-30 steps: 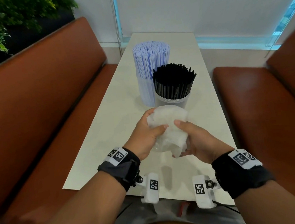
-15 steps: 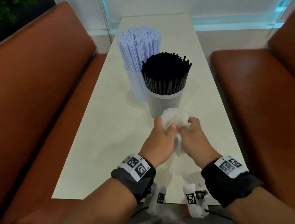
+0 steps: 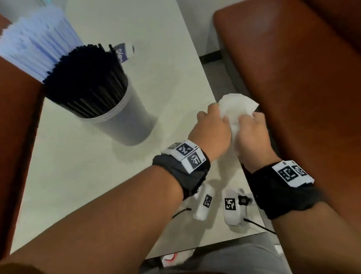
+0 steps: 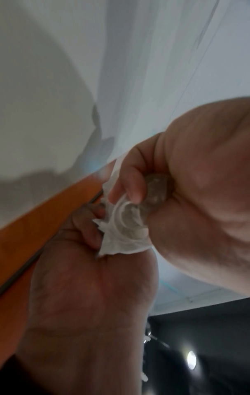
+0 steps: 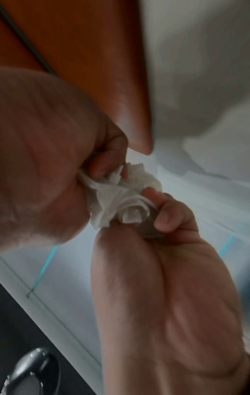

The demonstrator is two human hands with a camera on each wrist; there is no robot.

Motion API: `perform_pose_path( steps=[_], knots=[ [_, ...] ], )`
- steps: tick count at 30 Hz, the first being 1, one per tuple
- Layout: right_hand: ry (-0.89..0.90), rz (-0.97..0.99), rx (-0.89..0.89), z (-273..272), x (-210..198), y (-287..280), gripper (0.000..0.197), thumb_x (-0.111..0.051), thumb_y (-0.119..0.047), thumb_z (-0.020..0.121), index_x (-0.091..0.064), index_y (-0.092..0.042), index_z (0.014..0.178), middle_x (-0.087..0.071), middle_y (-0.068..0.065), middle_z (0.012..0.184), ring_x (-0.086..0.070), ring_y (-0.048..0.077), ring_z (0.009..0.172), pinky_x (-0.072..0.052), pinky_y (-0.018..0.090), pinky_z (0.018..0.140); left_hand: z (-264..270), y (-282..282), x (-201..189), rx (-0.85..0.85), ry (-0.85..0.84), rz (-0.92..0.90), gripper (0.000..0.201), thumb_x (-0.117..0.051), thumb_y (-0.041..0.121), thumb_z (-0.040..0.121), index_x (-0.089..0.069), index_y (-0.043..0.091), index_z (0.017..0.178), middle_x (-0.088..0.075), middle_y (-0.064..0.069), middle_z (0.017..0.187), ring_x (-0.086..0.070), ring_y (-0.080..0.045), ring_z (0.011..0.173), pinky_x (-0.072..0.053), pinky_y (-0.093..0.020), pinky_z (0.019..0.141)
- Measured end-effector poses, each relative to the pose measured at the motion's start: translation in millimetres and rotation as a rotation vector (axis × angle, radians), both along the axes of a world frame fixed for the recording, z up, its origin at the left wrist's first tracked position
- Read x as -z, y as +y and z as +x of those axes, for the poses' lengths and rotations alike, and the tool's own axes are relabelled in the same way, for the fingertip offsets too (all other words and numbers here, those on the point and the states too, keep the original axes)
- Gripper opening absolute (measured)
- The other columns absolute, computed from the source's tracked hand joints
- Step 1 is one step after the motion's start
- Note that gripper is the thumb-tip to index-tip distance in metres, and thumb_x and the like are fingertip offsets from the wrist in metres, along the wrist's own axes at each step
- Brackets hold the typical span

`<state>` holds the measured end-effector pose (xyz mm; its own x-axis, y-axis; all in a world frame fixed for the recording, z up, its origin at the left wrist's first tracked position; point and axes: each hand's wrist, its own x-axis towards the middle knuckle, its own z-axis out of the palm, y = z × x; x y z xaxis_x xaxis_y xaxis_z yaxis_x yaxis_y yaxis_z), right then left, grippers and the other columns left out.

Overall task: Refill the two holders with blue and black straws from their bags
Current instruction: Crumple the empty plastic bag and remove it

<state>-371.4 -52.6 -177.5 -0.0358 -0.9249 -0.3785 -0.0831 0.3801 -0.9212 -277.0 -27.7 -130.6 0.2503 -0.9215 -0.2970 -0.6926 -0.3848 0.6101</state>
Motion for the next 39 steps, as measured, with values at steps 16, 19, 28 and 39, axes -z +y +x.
perform_pose_path(
  steps=[16,19,28,39],
  knots=[
    [0.010,0.331,0.257,-176.2,133.8,-90.7,0.044,-0.044,-0.021,0.100,-0.051,0.003,0.136,-0.058,0.025,0.133,-0.057,0.042,0.122,-0.042,0.033,0.080,-177.7,-131.4,111.6,0.257,-0.072,0.379,0.037,-0.046,0.023,0.102,-0.039,0.007,0.135,-0.044,-0.019,0.141,-0.052,-0.039,0.125,-0.043,-0.045,0.102],
    [-0.090,0.428,0.278,-187.1,152.5,-96.8,0.041,-0.044,-0.024,0.100,-0.055,-0.001,0.132,-0.069,0.017,0.108,-0.068,0.034,0.097,-0.051,0.027,0.069,-188.5,-144.4,143.9,0.291,-0.102,0.486,0.039,-0.047,0.017,0.100,-0.042,0.004,0.136,-0.050,-0.020,0.136,-0.060,-0.041,0.114,-0.052,-0.047,0.097],
    [-0.394,0.779,0.223,-185.2,234.9,-59.6,0.027,-0.048,-0.027,0.103,-0.063,-0.019,0.123,-0.072,0.011,0.114,-0.067,0.026,0.091,-0.055,0.031,0.058,-176.7,-140.0,245.2,0.317,-0.153,0.633,0.036,-0.053,0.020,0.097,-0.057,0.010,0.132,-0.062,-0.016,0.130,-0.062,-0.036,0.115,-0.053,-0.045,0.098],
    [-0.360,0.822,0.451,-186.1,313.6,-48.0,0.016,-0.051,-0.009,0.101,-0.065,-0.011,0.094,-0.075,0.006,0.066,-0.074,0.020,0.057,-0.056,0.030,0.047,-178.3,-118.4,317.7,0.078,-0.039,0.570,0.040,-0.060,0.029,0.098,-0.046,0.013,0.132,-0.057,-0.015,0.129,-0.061,-0.032,0.110,-0.050,-0.037,0.087]
  ],
)
